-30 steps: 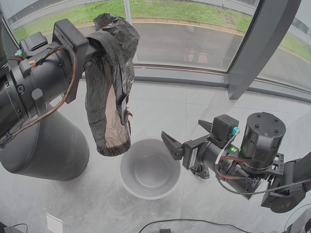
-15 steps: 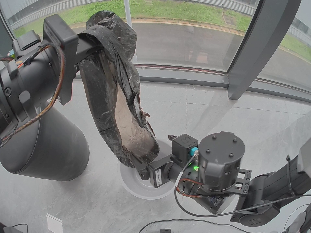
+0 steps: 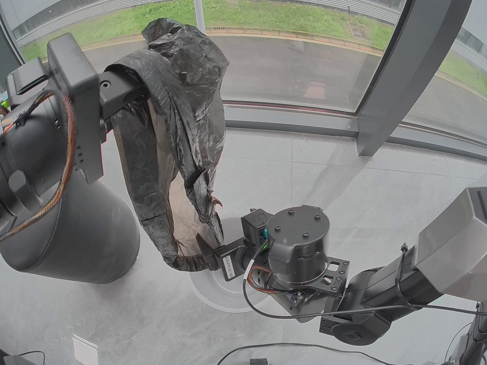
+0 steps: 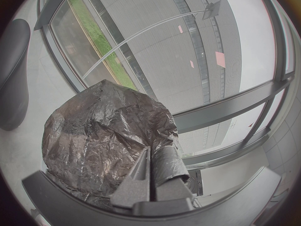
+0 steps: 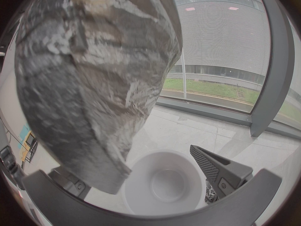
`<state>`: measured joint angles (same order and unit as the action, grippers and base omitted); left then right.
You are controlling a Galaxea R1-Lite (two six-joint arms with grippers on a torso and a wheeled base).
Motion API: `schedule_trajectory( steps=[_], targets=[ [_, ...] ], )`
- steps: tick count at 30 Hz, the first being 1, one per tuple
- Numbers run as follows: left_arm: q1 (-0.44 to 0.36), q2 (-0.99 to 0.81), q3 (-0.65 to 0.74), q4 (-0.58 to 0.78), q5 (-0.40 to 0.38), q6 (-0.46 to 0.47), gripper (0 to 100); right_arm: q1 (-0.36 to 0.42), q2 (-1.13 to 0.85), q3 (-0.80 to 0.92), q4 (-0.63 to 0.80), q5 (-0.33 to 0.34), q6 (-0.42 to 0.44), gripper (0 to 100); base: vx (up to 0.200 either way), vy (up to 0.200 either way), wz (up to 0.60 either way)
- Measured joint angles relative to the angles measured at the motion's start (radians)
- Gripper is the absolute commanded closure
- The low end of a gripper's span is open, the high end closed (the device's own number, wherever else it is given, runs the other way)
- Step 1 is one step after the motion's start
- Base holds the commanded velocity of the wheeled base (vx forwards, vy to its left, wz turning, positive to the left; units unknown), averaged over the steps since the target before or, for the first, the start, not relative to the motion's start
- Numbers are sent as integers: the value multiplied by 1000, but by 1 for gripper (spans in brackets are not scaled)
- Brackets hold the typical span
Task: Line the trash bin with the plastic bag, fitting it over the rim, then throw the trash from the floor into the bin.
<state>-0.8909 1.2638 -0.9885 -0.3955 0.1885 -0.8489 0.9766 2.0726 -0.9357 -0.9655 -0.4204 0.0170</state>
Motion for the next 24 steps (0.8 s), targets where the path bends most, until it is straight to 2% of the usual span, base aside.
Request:
schedule_trajectory(
  steps=[7, 19, 20, 24],
  targets=[
    [-11, -9, 6, -1, -3, -2, 100, -1, 89, -76, 0, 0, -63, 0, 0, 0, 0],
    [-13, -14, 7, -1, -4, -6, 100, 0, 161, -112, -21, -1, -67, 0, 0, 0, 0],
    [-13, -14, 7, -1, -4, -6, 100, 0, 164, -112, -22, -1, -69, 100, 0, 0, 0],
    [-13, -13, 7, -1, -4, -7, 100, 2, 170, -112, -25, -2, -68, 100, 0, 0, 0]
  ],
)
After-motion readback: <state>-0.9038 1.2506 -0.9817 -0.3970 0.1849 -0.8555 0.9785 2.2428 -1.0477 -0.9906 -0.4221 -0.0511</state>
